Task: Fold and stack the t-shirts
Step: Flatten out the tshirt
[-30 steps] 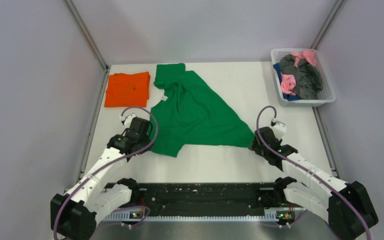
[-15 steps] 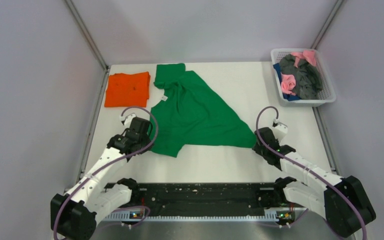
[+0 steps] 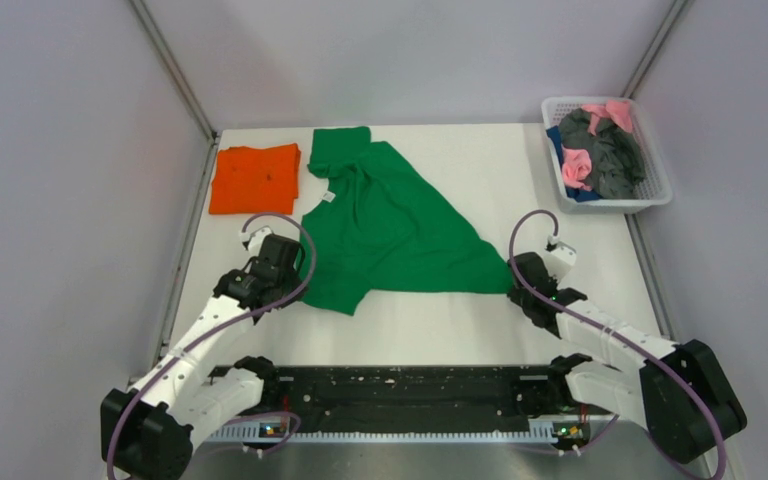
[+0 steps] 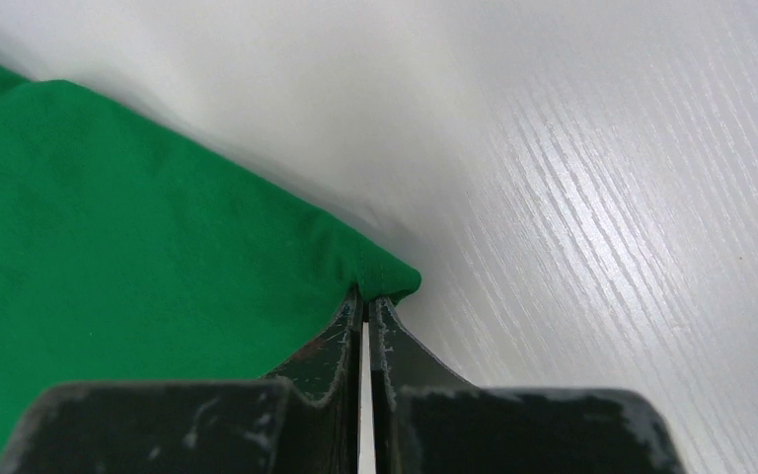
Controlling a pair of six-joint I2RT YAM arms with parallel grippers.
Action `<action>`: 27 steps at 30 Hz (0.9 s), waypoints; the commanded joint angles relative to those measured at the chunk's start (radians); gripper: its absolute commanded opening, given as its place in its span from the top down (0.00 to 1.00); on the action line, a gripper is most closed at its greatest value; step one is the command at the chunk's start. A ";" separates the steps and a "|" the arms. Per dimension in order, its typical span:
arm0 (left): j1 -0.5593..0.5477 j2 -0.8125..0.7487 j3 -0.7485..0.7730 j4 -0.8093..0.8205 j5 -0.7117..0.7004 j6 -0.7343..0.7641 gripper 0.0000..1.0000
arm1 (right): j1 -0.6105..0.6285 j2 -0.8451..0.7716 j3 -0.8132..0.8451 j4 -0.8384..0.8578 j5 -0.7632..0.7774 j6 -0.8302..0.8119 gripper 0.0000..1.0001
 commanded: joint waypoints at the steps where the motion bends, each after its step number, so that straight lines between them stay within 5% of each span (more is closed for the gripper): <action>1: 0.000 -0.035 0.041 0.014 0.010 -0.003 1.00 | -0.013 -0.034 0.013 0.018 0.040 -0.019 1.00; 11: -0.001 -0.086 0.095 0.024 0.039 0.025 1.00 | -0.013 -0.202 0.015 0.043 0.000 -0.156 1.00; 16: -0.001 -0.109 0.181 0.031 0.035 0.045 1.00 | -0.013 -0.347 -0.031 0.274 -0.050 -0.261 1.00; 27: -0.001 -0.154 0.705 0.097 0.073 0.208 1.00 | -0.011 -0.412 0.373 0.305 -0.062 -0.504 1.00</action>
